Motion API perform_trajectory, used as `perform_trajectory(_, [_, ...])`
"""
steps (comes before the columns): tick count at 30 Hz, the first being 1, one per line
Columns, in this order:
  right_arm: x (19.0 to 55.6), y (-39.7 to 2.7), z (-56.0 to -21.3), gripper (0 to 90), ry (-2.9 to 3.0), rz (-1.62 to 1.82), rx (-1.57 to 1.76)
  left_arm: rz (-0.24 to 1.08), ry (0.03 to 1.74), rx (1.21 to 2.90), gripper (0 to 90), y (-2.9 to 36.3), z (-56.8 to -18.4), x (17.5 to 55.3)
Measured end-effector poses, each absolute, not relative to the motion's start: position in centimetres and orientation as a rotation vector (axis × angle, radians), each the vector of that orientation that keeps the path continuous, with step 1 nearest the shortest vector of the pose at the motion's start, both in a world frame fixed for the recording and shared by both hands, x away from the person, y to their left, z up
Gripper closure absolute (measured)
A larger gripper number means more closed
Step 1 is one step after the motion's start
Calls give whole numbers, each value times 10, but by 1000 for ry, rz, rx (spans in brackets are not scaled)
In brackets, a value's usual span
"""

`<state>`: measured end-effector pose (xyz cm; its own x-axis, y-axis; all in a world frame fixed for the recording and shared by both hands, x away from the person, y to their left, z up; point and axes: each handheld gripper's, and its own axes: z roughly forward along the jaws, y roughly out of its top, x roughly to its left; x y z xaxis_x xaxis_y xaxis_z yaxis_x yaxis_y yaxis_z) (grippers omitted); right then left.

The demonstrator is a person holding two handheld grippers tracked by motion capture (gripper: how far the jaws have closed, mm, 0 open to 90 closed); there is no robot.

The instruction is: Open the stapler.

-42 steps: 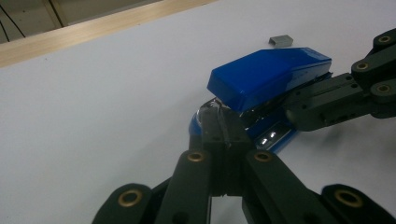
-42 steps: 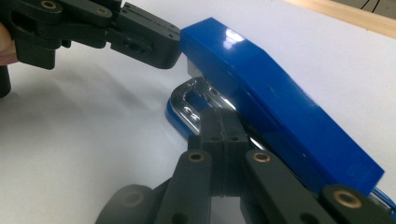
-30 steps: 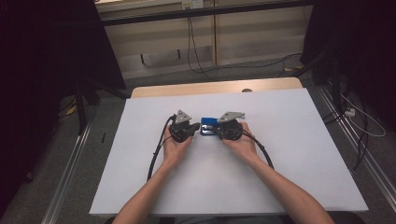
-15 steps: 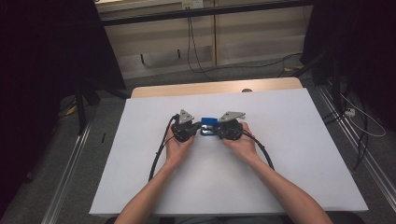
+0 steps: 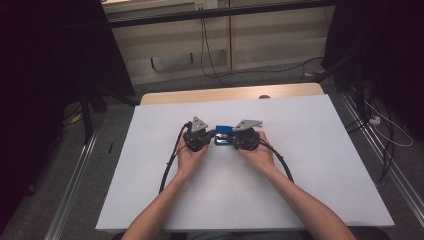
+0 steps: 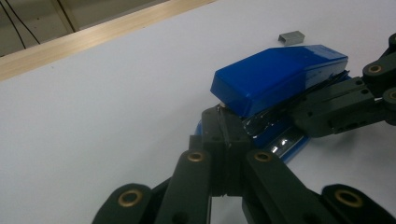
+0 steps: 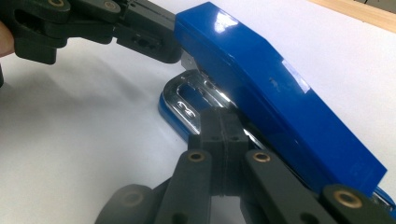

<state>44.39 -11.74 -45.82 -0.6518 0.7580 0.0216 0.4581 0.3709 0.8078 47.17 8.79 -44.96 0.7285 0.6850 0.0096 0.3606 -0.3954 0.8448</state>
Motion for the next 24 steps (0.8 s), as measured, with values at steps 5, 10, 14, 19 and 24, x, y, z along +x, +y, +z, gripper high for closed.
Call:
perform_trajectory(5, [444,-118,-458,900,2282,1174,1064,456,795,2006,900,88,-448,473])
perform_trajectory(10, [444,-118,-458,900,2281,1176,1073,444,797,1998,900,88,-448,473])
perform_trajectory(14, [445,-118,-458,900,2285,1181,1073,444,790,1985,900,88,-446,473])
perform_trajectory(19, [445,-118,-458,900,2290,1182,1064,445,786,1984,900,88,-445,473])
perform_trajectory(24, [444,-118,-458,900,2297,1177,1046,453,775,1982,900,87,-443,472])
